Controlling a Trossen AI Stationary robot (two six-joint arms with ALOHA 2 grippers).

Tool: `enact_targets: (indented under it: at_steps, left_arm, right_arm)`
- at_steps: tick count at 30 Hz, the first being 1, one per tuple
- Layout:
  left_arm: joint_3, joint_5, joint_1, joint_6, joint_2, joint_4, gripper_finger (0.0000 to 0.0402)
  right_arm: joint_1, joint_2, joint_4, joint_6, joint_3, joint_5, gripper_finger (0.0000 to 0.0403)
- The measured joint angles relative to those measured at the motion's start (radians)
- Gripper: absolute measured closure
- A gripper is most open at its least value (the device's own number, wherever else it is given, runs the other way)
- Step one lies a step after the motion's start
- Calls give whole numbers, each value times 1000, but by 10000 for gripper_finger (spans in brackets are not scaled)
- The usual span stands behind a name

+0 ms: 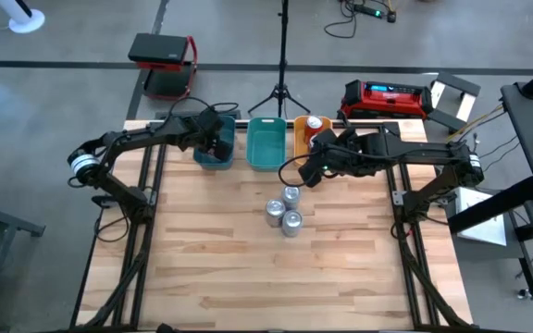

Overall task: Sort soda cans
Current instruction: Put the left red-silver soda can into the blue bin

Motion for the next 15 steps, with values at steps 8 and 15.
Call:
enact_targets:
  at_steps: [8,15]
  left_arm:
    - [0,7,0,1,0,-5,95]
    - [0,20,-2,18,0,-3,94]
  right_arm:
    - [0,0,0,1,0,0,142]
    - [0,0,0,13,0,0,134]
